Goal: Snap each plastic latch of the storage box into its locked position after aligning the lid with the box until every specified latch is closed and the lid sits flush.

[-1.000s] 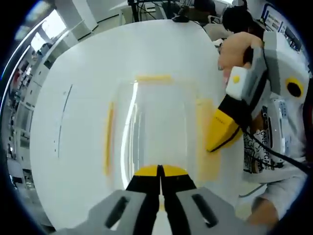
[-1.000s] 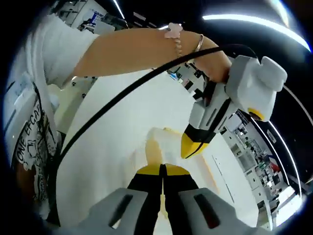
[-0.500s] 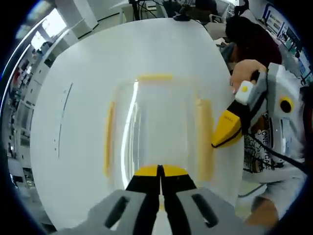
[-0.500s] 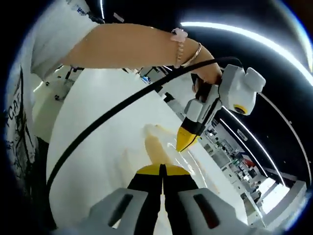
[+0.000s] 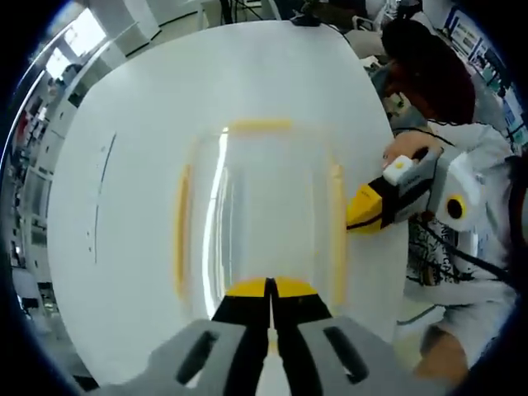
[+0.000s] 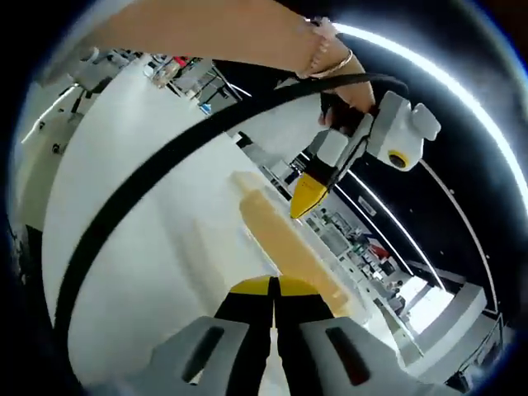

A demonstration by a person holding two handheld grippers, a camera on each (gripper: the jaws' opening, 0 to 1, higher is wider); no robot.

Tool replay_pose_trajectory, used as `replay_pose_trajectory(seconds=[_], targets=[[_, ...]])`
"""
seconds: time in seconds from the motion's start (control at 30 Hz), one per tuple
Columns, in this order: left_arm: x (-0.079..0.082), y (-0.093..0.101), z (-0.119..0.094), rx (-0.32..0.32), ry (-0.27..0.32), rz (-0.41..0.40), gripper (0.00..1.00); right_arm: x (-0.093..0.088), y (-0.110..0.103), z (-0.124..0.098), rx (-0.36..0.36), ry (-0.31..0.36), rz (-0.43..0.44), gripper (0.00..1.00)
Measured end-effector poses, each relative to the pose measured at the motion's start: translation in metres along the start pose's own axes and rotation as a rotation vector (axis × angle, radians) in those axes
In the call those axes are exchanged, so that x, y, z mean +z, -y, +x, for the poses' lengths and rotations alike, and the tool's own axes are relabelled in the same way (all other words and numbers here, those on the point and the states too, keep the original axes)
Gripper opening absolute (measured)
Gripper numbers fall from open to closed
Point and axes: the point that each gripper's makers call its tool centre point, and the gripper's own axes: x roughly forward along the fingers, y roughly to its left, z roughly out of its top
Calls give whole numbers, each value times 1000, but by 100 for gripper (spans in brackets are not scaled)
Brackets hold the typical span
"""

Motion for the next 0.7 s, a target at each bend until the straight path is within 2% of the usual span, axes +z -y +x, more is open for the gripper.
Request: replay_pose_trajectory(seconds=[0.03,0.07,0.1,0.23,0.27,0.33,0.37,0.5,0.57,0.6,0.7], targets=[[0,0,0,-3,-9,-7,0,5,-3,-2,11,30,21,0],[-1,0,0,-5,-15,-8,0,5,-10,-4,61,15,40,0],[-1,0,0,-5,-19,-6,0,6,-12,-4,77,16,56,0],[-5,1,0,3,-40,10,0,12,4,-5,17,43,76,0],[-6,2,0,0,-40,5,0,13,6,-4,7,40,78,0],[-7,1,0,-10,-36,-38,0,5,10,1,-27,-8,39,0],[-7,0,-1,-15,-35,-46,0,8,5,2,-4,5,48,0],[-9,3,0,-19,-29,-61,0,9,7,3,2,5,123,0],[-9,3,-1,-23,-33,-65,0,9,5,4,-7,-8,107,0],[-9,5,0,-25,-40,-53,0,9,6,5,-30,-25,70,0],[-9,7,0,-22,-55,1,0,10,4,5,-44,-35,78,0]])
